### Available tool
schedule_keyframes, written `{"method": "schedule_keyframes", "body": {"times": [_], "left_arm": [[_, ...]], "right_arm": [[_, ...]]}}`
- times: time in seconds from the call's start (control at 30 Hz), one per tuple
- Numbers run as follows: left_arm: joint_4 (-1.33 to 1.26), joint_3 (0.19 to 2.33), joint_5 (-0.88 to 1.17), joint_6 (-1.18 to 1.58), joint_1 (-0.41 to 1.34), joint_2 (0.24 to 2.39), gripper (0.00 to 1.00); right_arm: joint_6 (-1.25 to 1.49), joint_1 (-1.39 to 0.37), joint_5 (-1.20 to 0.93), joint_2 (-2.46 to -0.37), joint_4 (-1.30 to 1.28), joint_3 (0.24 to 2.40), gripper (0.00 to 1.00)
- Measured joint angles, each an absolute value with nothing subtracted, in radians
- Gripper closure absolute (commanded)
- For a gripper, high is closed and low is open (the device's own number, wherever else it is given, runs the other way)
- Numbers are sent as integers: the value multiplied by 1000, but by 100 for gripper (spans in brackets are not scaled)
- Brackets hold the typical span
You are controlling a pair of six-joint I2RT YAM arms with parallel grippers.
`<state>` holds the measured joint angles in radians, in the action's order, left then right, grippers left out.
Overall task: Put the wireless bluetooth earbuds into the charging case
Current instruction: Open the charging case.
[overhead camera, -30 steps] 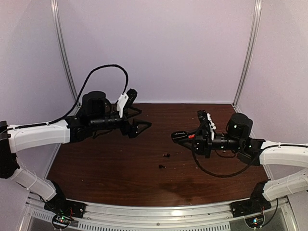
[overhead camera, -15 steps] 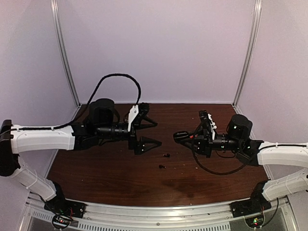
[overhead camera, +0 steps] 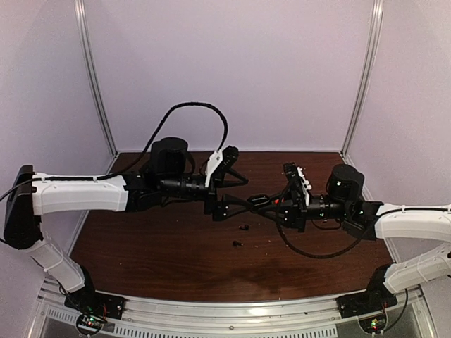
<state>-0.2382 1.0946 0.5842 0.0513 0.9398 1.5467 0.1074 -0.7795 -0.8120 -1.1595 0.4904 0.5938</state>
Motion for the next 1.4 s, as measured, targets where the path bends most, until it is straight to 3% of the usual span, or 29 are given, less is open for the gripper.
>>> {"method": "schedule_keyframes", "body": {"times": [0.47, 1.4], "left_arm": [[-183, 1133, 589, 96, 959, 1572, 53], [-241, 1123, 564, 133, 924, 1532, 52]], "right_arm": [[74, -793, -778, -1167, 462, 612, 100], [63, -810, -790, -1167, 437, 615, 100]]}}
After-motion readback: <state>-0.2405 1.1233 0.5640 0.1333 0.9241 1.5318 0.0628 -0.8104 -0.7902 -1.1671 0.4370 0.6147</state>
